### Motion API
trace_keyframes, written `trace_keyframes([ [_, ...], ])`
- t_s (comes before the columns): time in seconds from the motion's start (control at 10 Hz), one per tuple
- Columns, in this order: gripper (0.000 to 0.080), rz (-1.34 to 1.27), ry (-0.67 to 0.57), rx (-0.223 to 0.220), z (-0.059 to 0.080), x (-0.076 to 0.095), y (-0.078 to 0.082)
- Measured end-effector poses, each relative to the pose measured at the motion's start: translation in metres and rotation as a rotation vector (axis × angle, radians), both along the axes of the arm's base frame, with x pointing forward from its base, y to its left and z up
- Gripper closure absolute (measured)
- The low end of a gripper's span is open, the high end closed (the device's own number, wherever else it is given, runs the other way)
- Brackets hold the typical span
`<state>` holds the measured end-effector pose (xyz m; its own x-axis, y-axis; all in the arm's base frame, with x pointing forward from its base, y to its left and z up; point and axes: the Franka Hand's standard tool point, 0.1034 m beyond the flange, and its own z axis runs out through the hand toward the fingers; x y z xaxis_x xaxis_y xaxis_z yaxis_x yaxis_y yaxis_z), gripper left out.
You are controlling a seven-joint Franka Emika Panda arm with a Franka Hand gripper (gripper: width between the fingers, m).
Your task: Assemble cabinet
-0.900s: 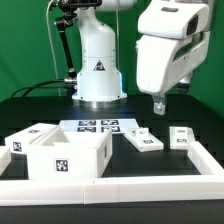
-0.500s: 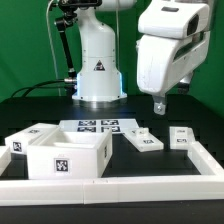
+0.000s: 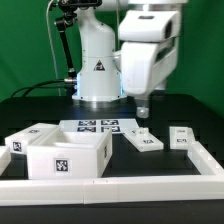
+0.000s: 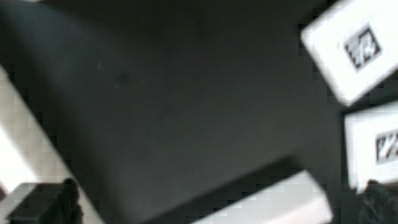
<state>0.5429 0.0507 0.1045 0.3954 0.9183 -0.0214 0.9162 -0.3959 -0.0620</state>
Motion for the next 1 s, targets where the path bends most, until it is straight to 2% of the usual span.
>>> trace_keyframes([
  [0.2,0.0003,0.038,-0.02,0.004,-0.007,-0.009,-0.009],
  [0.7,0.0003,0.091,-0.034,0.009,-0.009,-0.011,-0.012],
  [0.9,0.0003,0.16,-0.056,0.013,-0.023,-0.046,-0.036],
  [1.0,0.0003,0.16,-0.049,0.014,-0.027,-0.054,-0.047],
])
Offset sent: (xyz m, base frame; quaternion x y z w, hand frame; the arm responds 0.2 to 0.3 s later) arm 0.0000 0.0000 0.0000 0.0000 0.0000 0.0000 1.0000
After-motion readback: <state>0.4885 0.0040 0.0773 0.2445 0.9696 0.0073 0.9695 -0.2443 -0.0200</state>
